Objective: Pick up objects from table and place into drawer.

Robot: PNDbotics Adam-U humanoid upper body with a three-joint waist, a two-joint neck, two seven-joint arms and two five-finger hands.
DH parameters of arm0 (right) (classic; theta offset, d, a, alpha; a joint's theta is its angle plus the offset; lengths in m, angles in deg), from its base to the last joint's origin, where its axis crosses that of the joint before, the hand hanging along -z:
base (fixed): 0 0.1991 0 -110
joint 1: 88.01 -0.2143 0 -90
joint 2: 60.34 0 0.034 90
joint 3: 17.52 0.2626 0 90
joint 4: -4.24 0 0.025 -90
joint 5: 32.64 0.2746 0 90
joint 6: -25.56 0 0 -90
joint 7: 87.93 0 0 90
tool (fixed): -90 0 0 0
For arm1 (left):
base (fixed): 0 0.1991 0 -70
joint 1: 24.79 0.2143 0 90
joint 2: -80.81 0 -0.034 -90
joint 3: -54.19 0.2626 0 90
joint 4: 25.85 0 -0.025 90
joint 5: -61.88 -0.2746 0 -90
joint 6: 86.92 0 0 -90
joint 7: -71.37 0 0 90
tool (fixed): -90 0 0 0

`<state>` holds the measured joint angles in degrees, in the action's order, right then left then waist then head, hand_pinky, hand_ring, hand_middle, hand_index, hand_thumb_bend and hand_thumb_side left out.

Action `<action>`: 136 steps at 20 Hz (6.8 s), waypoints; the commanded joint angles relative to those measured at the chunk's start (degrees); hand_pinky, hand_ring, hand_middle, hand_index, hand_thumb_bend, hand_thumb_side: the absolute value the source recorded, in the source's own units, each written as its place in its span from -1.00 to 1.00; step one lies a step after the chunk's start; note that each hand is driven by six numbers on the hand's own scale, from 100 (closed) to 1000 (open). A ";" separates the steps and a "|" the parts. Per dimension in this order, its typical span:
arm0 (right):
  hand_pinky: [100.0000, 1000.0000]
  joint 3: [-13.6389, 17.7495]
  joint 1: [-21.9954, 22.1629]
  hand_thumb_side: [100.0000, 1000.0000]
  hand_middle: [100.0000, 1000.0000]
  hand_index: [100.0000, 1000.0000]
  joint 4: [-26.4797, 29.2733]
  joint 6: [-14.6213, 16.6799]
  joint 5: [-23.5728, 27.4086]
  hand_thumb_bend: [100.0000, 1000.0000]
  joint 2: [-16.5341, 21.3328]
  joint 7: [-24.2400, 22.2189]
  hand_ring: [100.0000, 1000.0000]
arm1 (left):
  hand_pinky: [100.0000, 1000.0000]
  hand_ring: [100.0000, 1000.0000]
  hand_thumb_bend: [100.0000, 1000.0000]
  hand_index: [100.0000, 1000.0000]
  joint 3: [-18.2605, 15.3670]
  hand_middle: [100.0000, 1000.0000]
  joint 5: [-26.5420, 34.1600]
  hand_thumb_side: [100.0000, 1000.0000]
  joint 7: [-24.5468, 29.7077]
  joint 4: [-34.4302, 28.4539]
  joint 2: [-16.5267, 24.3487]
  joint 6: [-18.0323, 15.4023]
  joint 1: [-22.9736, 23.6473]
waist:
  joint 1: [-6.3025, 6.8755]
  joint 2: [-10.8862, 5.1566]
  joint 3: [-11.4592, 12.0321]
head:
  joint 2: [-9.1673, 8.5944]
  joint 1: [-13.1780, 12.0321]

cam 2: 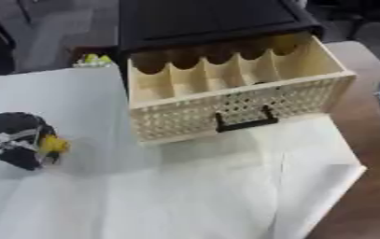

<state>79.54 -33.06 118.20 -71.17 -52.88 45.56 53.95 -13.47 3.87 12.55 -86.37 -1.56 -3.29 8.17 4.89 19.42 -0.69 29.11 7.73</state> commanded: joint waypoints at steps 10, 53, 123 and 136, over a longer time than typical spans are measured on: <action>-0.02 0.38 -0.76 1.00 0.14 0.66 0.63 0.20 0.02 -1.00 0.44 0.09 0.33 | -0.04 0.07 -1.00 0.46 -0.63 -0.09 2.27 0.03 -0.59 -4.77 1.85 1.69 -1.33 | -0.51 -3.00 0.86 | 0.78 1.19; 0.45 -1.29 -0.82 1.00 0.16 0.66 0.63 0.33 0.76 -1.00 -1.30 0.09 0.34 | -0.16 -0.07 -1.00 0.36 -3.99 -0.26 8.95 0.14 0.66 -29.07 -9.07 9.02 -12.88 | -0.72 -7.18 1.45 | 2.81 4.94; 0.40 -3.31 -0.09 1.00 0.12 0.64 0.63 -3.30 -0.23 -1.00 5.61 -1.63 0.28 | 0.00 0.12 -1.00 0.65 -16.78 0.02 32.46 0.85 -48.11 -53.97 -2.15 25.92 6.46 | -2.75 -7.82 3.64 | 6.06 4.09; 0.05 -6.11 1.91 1.00 -0.18 0.49 0.63 -16.94 10.06 -1.00 18.64 -27.64 -0.10 | 0.07 0.15 -1.00 0.63 -19.66 0.05 42.37 0.90 -59.52 -54.08 -2.80 16.89 19.21 | -4.57 -8.33 4.44 | 6.48 6.75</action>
<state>73.15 -30.72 118.20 -87.17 -44.06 60.89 29.25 -32.14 45.26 -45.72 -139.41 -4.69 14.48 27.91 0.37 12.14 3.77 35.23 14.25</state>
